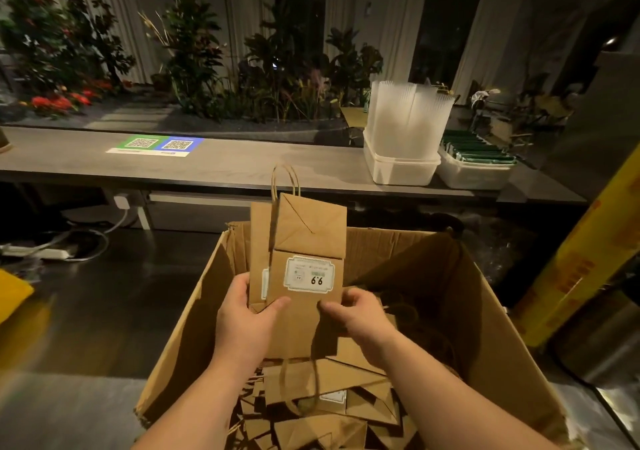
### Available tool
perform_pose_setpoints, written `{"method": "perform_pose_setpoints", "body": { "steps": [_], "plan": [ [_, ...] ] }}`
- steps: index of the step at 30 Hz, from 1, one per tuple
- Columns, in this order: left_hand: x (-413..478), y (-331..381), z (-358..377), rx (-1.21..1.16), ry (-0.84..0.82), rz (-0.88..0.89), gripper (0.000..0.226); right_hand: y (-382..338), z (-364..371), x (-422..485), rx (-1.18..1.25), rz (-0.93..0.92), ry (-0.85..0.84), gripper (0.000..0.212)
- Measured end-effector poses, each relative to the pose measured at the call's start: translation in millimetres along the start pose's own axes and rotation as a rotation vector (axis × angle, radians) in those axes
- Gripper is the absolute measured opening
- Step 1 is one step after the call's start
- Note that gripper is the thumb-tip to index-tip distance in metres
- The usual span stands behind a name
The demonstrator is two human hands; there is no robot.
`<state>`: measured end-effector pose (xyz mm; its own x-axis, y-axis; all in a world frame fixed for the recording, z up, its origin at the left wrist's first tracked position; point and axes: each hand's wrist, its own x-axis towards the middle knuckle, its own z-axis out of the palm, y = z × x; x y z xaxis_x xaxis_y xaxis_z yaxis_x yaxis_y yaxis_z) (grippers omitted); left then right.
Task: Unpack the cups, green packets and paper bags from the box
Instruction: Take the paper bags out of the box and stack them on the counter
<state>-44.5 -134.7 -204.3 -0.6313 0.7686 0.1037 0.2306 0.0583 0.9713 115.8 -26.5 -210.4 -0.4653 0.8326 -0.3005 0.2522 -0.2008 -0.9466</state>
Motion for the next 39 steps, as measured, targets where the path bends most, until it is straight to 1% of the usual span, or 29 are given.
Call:
{"method": "perform_pose_setpoints", "body": {
  "steps": [2, 4, 5, 6, 7, 8, 9, 11, 12, 13, 14, 15, 16, 19, 21, 23, 25, 27, 28, 29, 30, 31, 32, 33, 35, 36, 37, 38, 39],
  "plan": [
    [0, -1, 2, 0.014, -0.033, -0.005, 0.035, -2, -3, 4, 0.112, -0.01, 0.176, 0.022],
    [0, -2, 1, 0.014, -0.037, -0.025, 0.034, -11, -16, 6, 0.218, 0.006, 0.301, 0.022],
    [0, -3, 0, 0.015, -0.024, -0.035, 0.034, -17, -26, 4, 0.247, -0.001, 0.325, 0.02],
    [1, -2, -1, 0.02, -0.005, -0.044, 0.035, -24, -36, 0, 0.219, -0.031, 0.326, 0.023],
    [2, -2, -3, 0.028, 0.02, -0.06, 0.037, -30, -46, -3, 0.133, -0.093, 0.319, 0.026],
    [4, -1, -5, 0.028, 0.035, -0.076, 0.04, -36, -58, -6, -0.005, -0.181, 0.326, 0.029],
    [6, -2, -6, 0.013, 0.036, -0.091, 0.043, -42, -68, -6, -0.207, -0.283, 0.337, 0.031],
    [7, -2, -7, -0.069, -0.012, -0.118, 0.039, -59, -79, -7, -0.796, -0.409, 0.295, 0.032],
    [7, -1, -6, -0.118, -0.06, -0.134, 0.035, -68, -77, -8, -1.083, -0.455, 0.244, 0.029],
    [7, -1, -5, -0.15, -0.12, -0.148, 0.033, -76, -71, -8, -1.309, -0.516, 0.183, 0.024],
    [6, -1, -3, -0.152, -0.189, -0.154, 0.031, -83, -63, -9, -1.471, -0.581, 0.132, 0.018],
    [5, -1, -1, -0.13, -0.261, -0.158, 0.031, -87, -51, -10, -1.576, -0.643, 0.093, 0.013],
    [2, 0, 1, -0.102, -0.331, -0.165, 0.031, -88, -40, -8, -1.654, -0.699, 0.065, 0.015],
    [-7, 4, 4, -0.041, -0.457, -0.222, 0.032, -89, -10, -1, -1.738, -0.8, 0.009, 0.03],
    [-9, 4, 4, 0.054, -0.456, -0.215, 0.046, -88, 8, 1, -1.805, -0.877, -0.015, 0.033],
    [-10, 3, 5, 0.195, -0.409, -0.168, 0.059, -84, 24, 5, -1.804, -1.0, -0.018, 0.035],
    [-9, 1, 5, 0.215, -0.345, -0.152, 0.062, -81, 32, 9, -1.71, -1.117, 0.034, 0.045],
    [-5, 0, 3, 0.14, -0.261, -0.162, 0.058, -76, 25, 12, -1.518, -1.195, 0.225, 0.054],
    [-3, -2, 0, 0.107, -0.203, -0.165, 0.055, -70, 18, 10, -1.374, -1.189, 0.33, 0.051],
    [0, -4, -3, 0.082, -0.135, -0.152, 0.052, -63, 10, 9, -1.219, -1.126, 0.395, 0.044],
    [2, -6, -6, 0.07, -0.074, -0.135, 0.049, -53, 1, 6, -1.106, -0.989, 0.402, 0.038],
    [5, -7, -8, 0.065, -0.019, -0.115, 0.047, -40, -6, 6, -1.058, -0.778, 0.344, 0.036],
    [7, -8, -9, 0.067, 0.031, -0.104, 0.046, -23, -12, 7, -1.085, -0.549, 0.251, 0.042],
    [8, -8, -9, 0.07, 0.078, -0.096, 0.045, -5, -16, 9, -1.171, -0.363, 0.139, 0.056],
    [9, -8, -7, 0.07, 0.16, -0.068, 0.043, 27, -22, 12, -1.325, -0.088, -0.109, 0.087],
    [8, -7, -6, 0.062, 0.189, -0.053, 0.044, 37, -23, 13, -1.379, 0.003, -0.195, 0.098],
    [7, -7, -6, 0.057, 0.211, -0.04, 0.046, 42, -24, 15, -1.428, 0.054, -0.24, 0.102],
    [5, -7, -6, 0.064, 0.223, -0.028, 0.047, 44, -24, 15, -1.473, 0.068, -0.25, 0.1],
    [3, -7, -6, 0.077, 0.232, -0.021, 0.048, 45, -24, 16, -1.51, 0.054, -0.228, 0.091]
  ]
}}
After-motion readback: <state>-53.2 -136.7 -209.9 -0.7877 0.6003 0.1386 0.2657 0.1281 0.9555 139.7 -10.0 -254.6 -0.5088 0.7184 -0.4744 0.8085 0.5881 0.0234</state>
